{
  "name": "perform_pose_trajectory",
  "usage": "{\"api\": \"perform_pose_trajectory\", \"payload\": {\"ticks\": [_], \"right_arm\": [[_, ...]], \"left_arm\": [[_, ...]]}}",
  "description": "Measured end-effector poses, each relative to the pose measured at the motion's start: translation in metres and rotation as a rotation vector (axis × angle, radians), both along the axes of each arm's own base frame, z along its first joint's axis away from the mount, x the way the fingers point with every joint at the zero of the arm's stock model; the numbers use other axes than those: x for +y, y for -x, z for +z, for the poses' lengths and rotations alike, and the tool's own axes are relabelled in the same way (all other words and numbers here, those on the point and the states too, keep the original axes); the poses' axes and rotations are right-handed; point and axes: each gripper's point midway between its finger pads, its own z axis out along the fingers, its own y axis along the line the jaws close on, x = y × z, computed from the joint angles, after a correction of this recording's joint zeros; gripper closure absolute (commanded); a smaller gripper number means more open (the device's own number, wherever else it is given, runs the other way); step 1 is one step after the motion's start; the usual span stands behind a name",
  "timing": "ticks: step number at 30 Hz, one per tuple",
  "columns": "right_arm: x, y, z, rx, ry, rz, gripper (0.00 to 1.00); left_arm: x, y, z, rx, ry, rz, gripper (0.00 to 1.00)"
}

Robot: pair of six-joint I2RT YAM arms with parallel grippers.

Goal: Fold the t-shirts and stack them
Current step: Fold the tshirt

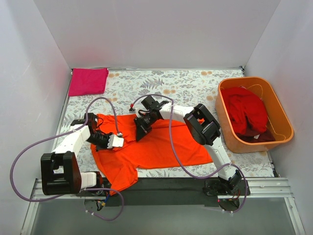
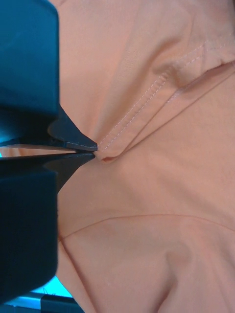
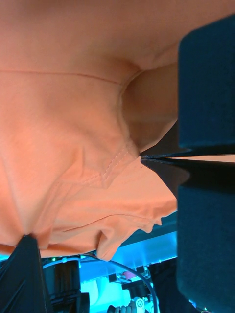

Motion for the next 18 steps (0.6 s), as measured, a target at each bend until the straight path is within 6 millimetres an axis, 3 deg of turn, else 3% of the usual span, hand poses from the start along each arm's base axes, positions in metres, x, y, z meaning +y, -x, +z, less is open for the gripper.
{"api": "perform_pose_trajectory", "payload": {"ticks": [2, 3, 7, 11, 14, 18], "right_arm": [[-0.002, 0.002, -0.003, 0.004, 0.009, 0.002, 0.99], [-0.002, 0.001, -0.003, 0.0, 0.008, 0.003, 0.97], [-0.003, 0.001, -0.004, -0.016, 0.001, 0.014, 0.85], [-0.01, 0.001, 0.003, -0.059, -0.006, 0.048, 0.76], [-0.023, -0.003, 0.026, -0.123, -0.023, 0.077, 0.66], [-0.056, -0.043, 0.074, -0.285, -0.064, 0.033, 0.61]], "left_arm": [[0.001, 0.003, -0.002, 0.01, -0.005, 0.0, 0.98], [0.001, 0.004, -0.003, 0.013, -0.005, 0.0, 0.87], [-0.001, 0.007, -0.002, 0.029, 0.004, -0.003, 0.74], [-0.008, 0.008, 0.012, 0.091, 0.059, 0.053, 0.75], [-0.013, -0.02, 0.036, 0.135, 0.134, 0.199, 0.75], [-0.002, -0.096, 0.069, 0.201, 0.238, 0.545, 0.73]]}}
